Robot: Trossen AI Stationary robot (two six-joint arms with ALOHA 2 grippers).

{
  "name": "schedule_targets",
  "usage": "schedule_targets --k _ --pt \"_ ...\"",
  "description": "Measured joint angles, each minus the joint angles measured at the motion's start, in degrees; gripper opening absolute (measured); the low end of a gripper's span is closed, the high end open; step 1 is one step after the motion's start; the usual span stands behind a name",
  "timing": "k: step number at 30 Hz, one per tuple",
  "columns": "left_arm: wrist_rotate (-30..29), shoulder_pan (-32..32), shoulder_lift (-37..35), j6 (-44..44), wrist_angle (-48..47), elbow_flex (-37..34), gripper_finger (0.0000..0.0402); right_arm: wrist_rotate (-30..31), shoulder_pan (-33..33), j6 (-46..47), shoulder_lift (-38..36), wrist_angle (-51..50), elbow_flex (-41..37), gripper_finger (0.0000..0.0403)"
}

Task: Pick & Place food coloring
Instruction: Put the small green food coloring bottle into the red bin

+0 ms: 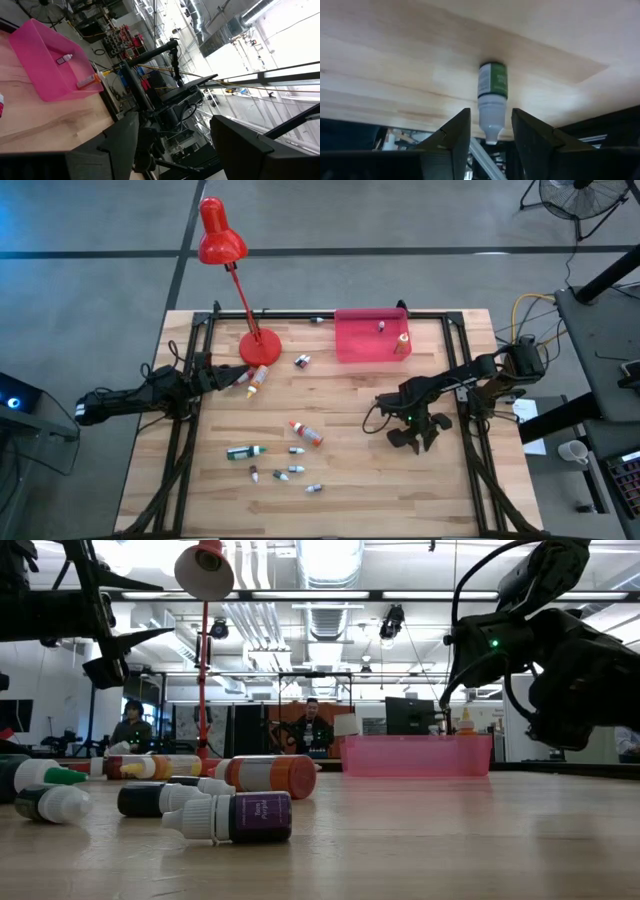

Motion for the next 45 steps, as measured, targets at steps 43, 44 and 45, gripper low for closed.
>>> schedule_targets --k 43,44,45 --pt "0.0 0.0 0.0 0.2 0.0 0.0 0.0220 30.1 21.0 40.7 -12.3 0.8 3.1 0.0179" --pt "0.0 0.0 0.0 0.2 0.0 0.0 0.0220 30.1 21.0 40.7 -12.2 0.6 3.1 0.0176" --pt "0.0 0.0 0.0 0.2 0.0 0.0 0.0220 30.1 21.0 40.7 -12.0 0.6 3.1 0.0173"
